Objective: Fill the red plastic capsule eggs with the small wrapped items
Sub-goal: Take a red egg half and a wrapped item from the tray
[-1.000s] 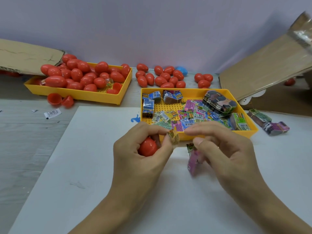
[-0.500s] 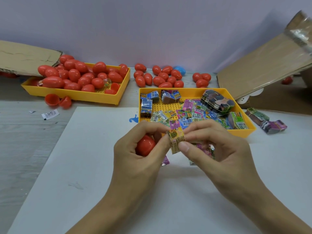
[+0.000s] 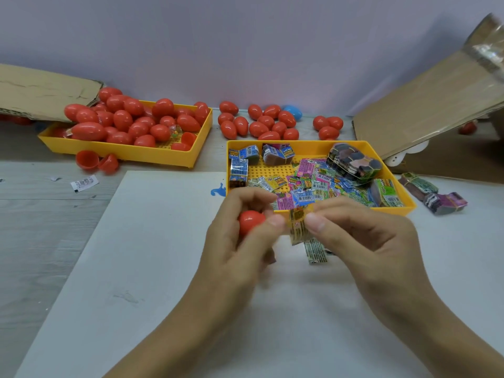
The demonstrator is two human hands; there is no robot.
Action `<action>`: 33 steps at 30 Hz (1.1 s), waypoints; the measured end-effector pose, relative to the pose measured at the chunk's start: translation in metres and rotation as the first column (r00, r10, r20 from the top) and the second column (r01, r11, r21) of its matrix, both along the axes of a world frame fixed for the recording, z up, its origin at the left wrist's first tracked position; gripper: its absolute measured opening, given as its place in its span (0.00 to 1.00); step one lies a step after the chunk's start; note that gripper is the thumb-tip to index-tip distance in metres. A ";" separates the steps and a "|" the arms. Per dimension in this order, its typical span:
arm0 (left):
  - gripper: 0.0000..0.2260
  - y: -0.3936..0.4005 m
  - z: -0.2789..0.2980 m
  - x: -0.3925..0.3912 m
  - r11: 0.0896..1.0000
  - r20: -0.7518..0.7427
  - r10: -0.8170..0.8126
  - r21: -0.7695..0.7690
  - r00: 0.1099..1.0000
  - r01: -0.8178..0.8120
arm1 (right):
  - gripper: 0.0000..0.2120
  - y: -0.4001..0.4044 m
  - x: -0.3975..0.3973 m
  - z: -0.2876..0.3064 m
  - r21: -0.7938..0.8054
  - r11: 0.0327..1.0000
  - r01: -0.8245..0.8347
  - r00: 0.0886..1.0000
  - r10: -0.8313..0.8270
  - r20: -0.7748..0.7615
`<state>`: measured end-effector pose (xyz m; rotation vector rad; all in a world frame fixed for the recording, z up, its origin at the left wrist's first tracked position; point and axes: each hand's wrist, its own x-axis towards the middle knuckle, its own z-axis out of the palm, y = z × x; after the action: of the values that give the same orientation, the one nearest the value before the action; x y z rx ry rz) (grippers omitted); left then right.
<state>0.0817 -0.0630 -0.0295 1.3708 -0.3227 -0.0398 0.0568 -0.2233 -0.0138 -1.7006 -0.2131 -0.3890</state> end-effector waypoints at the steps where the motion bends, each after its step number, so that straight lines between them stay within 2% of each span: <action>1: 0.14 0.001 0.000 0.000 0.991 -0.073 -0.056 -0.122 0.996 0.047 | 0.02 -0.001 0.000 0.000 -0.040 0.999 0.037 0.999 -0.036 0.026; 2: 0.15 0.002 0.000 0.000 0.974 -0.097 -0.098 -0.211 0.990 0.075 | 0.02 -0.001 0.000 0.000 -0.085 0.994 0.068 0.996 -0.063 0.058; 4: 0.13 0.004 0.001 0.000 0.960 -0.066 -0.127 -0.260 0.990 0.106 | 0.04 0.000 -0.001 -0.001 -0.157 0.982 0.104 0.989 -0.085 0.122; 10: 0.08 0.005 0.002 -0.001 0.985 -0.004 -0.085 -0.150 0.996 0.083 | 0.03 0.001 -0.002 -0.003 -0.218 0.970 0.109 0.983 -0.072 0.169; 13: 0.09 0.005 0.003 0.000 0.991 -0.022 -0.071 -0.114 0.997 0.068 | 0.04 -0.001 -0.001 -0.003 -0.206 0.970 0.130 0.979 -0.093 0.182; 15: 0.11 0.005 0.004 0.001 0.989 -0.050 -0.091 -0.125 0.995 0.084 | 0.04 -0.001 -0.001 -0.002 -0.203 0.970 0.135 0.977 -0.097 0.187; 18: 0.08 0.003 0.005 0.003 0.980 -0.083 -0.123 -0.169 0.989 0.108 | 0.04 -0.001 -0.001 -0.001 -0.216 0.969 0.120 0.978 -0.077 0.196; 23: 0.11 0.002 0.002 0.003 0.993 -0.024 -0.042 -0.115 0.999 0.039 | 0.03 0.002 -0.001 -0.004 -0.184 0.977 0.110 0.983 -0.079 0.168; 33: 0.12 0.004 0.000 0.001 0.998 0.075 -0.025 -0.053 0.997 0.029 | 0.05 0.002 -0.001 -0.003 -0.128 0.987 0.097 0.989 -0.081 0.127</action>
<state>0.0829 -0.0586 -0.0296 1.3163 -0.4021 -0.0030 0.0555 -0.2209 -0.0172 -1.8243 -0.2570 -0.5563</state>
